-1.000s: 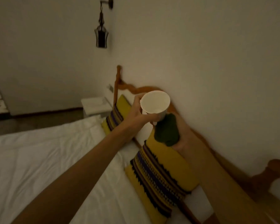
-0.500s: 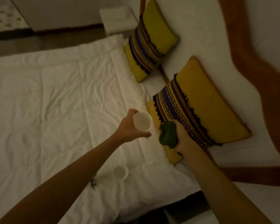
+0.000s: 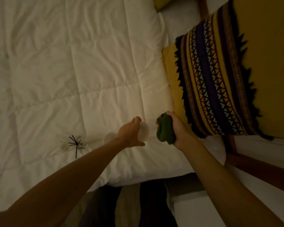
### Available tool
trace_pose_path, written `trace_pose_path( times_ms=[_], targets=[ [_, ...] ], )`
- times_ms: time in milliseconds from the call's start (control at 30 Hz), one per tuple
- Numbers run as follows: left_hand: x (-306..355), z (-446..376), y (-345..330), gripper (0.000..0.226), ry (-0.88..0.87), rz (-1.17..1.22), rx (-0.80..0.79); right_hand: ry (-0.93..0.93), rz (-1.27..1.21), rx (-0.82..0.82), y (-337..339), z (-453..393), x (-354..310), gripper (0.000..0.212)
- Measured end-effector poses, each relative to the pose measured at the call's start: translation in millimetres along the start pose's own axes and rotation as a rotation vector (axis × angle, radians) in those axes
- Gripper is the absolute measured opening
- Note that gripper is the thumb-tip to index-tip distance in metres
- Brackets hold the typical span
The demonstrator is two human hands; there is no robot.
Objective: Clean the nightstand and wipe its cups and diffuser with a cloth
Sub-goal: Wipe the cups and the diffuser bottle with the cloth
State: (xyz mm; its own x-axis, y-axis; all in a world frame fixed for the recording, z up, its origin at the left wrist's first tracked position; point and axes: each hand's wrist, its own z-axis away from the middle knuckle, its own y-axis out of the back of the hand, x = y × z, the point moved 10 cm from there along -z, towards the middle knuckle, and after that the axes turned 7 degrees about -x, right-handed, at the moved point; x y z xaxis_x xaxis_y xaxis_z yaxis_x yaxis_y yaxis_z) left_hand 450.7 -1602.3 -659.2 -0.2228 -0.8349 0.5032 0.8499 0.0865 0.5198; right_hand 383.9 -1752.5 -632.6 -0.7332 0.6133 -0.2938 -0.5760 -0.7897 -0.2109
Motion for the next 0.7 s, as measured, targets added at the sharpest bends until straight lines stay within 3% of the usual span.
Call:
trace_pose_path(
  times_ms=[233, 467, 600, 700],
  targets=[
    [-10.7, -14.8, -32.9, 0.105, -0.001, -0.079, -0.029, 0.003, 0.026, 0.012, 6.4, -20.6, 18.6, 0.036],
    [-25.5, 4.3, -19.7, 0.135, -0.042, -0.145, 0.04, 0.034, 0.043, 0.007, -6.0, -15.0, 16.5, 0.038],
    [-68.0, 30.8, -9.1, 0.134, 0.115, -0.341, 0.128, 0.045, 0.06, -0.001, -21.6, -11.7, 15.9, 0.035],
    [-100.1, 47.6, -18.5, 0.131, 0.272, -0.309, 0.071, 0.054, 0.065, 0.007, -30.0, -13.1, 21.8, 0.037]
  ],
)
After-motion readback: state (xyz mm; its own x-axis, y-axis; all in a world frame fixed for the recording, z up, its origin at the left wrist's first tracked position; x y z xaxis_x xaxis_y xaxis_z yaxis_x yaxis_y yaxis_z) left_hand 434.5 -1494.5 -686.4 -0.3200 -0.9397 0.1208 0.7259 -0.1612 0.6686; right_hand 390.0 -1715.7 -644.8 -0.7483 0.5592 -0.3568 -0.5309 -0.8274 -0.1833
